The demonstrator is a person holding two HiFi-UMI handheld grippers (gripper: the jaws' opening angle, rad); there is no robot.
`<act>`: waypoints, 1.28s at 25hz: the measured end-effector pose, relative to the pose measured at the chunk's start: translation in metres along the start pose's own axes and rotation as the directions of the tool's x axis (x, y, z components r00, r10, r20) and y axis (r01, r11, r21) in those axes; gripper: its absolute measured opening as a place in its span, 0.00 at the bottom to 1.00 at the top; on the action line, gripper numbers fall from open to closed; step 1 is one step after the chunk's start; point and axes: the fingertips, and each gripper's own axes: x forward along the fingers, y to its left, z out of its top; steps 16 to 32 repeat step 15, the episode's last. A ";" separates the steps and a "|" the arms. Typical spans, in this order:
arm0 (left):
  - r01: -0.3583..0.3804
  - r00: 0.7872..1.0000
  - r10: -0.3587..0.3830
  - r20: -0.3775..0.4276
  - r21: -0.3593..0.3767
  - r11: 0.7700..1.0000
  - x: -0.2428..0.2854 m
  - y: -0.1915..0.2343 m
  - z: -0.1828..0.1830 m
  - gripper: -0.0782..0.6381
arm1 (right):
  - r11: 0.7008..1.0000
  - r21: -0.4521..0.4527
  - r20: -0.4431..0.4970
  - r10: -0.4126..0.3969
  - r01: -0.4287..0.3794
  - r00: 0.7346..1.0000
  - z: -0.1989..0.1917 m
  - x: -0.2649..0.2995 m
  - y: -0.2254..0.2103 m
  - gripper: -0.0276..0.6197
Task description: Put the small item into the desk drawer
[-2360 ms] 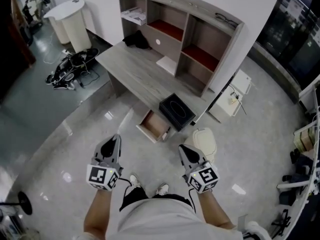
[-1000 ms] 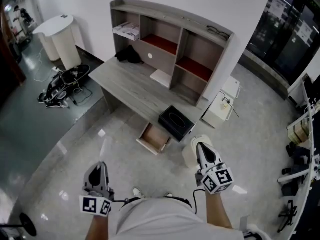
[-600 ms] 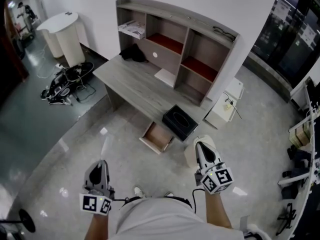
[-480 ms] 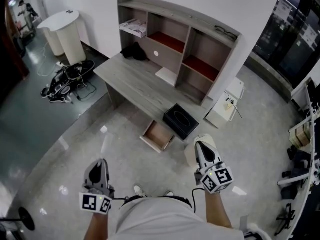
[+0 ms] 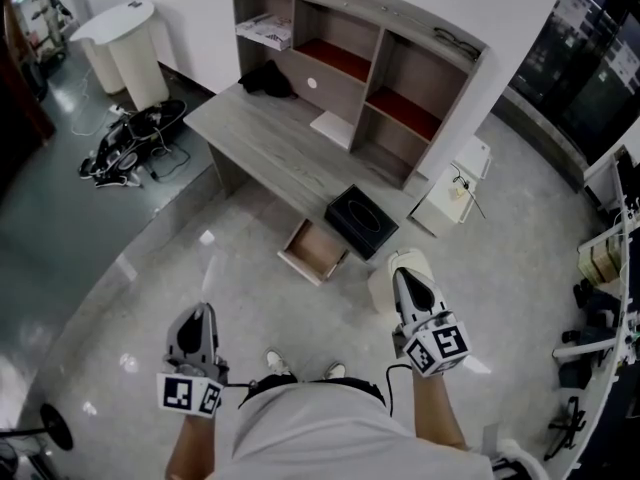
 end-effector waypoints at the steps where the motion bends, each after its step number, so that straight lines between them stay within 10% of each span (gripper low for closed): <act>1: 0.004 1.000 -0.004 -0.003 0.001 1.000 0.001 -0.002 -0.001 0.13 | 1.000 0.001 -0.001 0.000 0.000 1.000 -0.001 -0.001 -0.001 0.08; 32: -0.002 0.999 0.001 -0.039 -0.026 1.000 0.003 -0.013 -0.022 0.13 | 1.000 0.013 -0.030 0.008 -0.007 1.000 -0.018 -0.005 -0.004 0.08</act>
